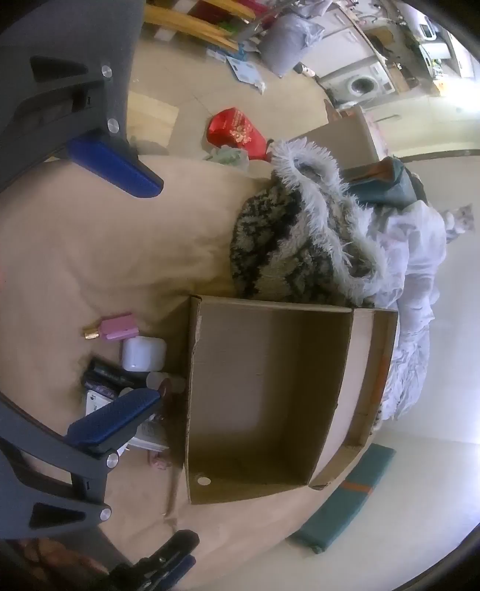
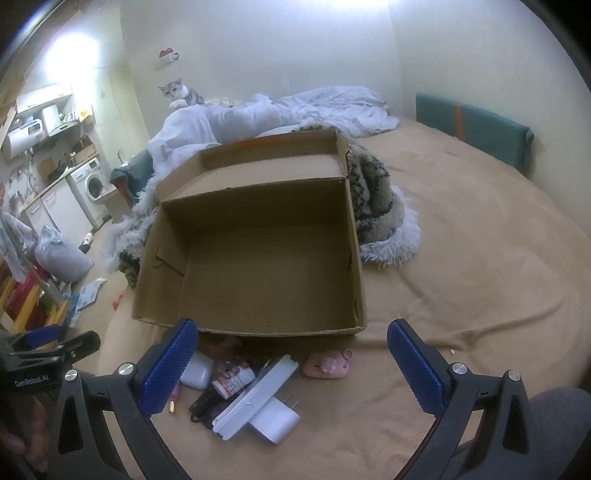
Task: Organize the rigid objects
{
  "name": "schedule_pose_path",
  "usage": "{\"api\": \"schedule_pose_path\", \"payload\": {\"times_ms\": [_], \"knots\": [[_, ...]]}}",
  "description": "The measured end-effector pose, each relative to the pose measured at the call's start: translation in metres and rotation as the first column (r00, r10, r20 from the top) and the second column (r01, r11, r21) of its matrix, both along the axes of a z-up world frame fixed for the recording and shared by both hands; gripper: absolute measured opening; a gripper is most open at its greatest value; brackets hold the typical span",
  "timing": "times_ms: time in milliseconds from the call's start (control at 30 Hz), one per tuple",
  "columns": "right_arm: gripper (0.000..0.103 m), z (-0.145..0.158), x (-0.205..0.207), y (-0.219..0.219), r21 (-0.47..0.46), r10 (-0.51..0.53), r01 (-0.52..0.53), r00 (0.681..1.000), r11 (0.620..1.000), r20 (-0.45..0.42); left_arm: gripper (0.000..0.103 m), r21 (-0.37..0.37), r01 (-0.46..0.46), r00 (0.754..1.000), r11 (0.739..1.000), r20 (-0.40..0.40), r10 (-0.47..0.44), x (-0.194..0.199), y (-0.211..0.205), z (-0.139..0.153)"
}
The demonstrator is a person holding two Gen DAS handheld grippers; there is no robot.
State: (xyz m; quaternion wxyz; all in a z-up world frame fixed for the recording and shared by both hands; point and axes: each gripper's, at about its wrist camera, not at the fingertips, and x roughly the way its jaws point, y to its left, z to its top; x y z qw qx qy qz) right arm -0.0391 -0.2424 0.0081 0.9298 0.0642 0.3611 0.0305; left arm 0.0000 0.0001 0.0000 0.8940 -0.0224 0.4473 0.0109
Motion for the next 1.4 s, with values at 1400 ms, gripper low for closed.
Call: {"api": "schedule_pose_path", "payload": {"times_ms": [1400], "knots": [[0.103, 0.0025, -0.0003, 0.0008, 0.0, -0.001, 0.001, 1.0, 1.0, 0.003, 0.103, -0.005, 0.001, 1.0, 1.0, 0.007, -0.001, -0.0011, -0.0017, -0.0019]]}}
